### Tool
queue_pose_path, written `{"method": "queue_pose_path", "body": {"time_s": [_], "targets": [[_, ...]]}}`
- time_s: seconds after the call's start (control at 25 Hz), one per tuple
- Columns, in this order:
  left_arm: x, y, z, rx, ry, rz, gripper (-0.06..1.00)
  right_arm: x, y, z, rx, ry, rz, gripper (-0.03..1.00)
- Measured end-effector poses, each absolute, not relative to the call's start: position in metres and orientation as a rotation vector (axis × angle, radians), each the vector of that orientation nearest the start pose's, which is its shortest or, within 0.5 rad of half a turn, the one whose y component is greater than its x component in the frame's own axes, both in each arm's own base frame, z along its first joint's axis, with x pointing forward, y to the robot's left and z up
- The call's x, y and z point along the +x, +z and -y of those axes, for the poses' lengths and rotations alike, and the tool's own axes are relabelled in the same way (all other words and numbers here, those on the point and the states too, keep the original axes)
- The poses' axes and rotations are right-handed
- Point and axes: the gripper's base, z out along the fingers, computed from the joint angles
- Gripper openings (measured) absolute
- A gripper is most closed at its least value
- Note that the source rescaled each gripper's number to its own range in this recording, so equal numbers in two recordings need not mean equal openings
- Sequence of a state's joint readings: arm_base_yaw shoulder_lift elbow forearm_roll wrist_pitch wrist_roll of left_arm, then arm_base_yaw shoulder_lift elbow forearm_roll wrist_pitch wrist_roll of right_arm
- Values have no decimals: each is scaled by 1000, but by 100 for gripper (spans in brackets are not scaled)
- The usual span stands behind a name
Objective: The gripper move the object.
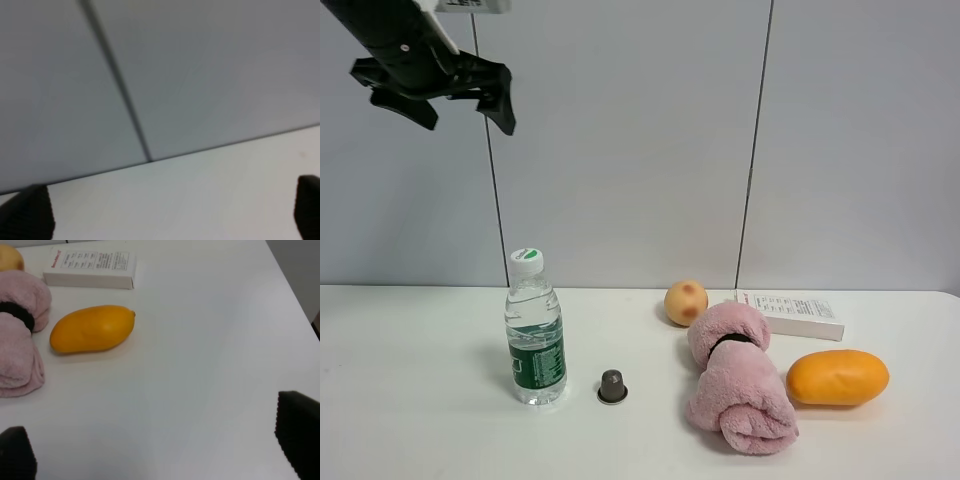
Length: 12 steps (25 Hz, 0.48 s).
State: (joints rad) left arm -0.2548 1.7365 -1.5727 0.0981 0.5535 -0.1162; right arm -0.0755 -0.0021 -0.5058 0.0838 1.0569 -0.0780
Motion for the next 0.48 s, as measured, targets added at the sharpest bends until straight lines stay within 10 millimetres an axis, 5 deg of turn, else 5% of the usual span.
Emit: {"method": "queue_pose_path", "body": {"time_s": [0.32, 0.48], "targets": [[383, 379, 13, 25, 21, -2129, 100, -5, 279, -7, -7, 3, -2030, 100], [351, 375, -14, -62, 53, -2150, 100, -5, 279, -7, -7, 3, -2030, 100]]}}
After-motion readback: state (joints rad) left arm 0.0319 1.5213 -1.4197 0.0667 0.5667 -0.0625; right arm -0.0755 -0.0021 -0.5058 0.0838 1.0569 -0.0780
